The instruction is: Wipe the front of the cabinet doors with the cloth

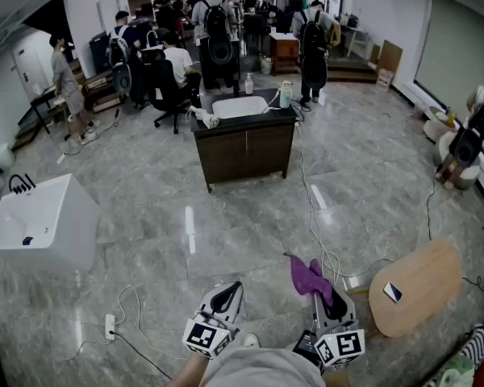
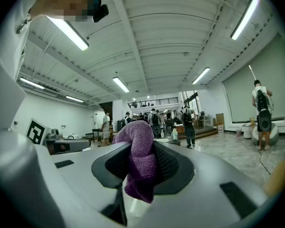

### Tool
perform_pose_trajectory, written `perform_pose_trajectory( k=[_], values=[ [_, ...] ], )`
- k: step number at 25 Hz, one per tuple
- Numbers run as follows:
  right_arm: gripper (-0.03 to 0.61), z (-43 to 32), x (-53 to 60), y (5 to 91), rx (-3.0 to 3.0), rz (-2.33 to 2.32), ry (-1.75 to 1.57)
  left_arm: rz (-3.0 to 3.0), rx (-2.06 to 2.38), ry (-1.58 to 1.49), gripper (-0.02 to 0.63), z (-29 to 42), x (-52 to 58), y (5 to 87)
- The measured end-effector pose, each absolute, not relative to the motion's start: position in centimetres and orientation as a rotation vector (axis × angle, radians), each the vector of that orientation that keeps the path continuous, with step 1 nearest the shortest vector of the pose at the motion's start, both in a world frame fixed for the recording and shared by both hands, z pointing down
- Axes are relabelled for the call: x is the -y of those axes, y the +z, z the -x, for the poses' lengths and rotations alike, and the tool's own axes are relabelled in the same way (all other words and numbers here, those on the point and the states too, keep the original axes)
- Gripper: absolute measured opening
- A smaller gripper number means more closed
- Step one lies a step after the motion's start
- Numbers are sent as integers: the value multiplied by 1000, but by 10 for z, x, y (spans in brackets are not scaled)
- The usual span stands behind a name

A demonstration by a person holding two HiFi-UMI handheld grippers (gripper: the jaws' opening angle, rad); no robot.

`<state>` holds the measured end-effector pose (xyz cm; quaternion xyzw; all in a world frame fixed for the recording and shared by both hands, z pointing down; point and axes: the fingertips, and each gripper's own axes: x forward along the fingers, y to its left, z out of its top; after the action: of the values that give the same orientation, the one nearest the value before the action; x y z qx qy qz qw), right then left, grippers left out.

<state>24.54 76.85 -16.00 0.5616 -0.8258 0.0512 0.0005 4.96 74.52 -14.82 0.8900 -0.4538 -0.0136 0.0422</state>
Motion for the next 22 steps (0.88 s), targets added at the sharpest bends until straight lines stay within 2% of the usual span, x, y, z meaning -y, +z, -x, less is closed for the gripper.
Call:
perform_pose_trajectory(
  k=[22],
  values=[
    [120,-244,-774,-159,2591,-1748,169,-2733,1385,-39,6,-53,-753,-149]
  ],
)
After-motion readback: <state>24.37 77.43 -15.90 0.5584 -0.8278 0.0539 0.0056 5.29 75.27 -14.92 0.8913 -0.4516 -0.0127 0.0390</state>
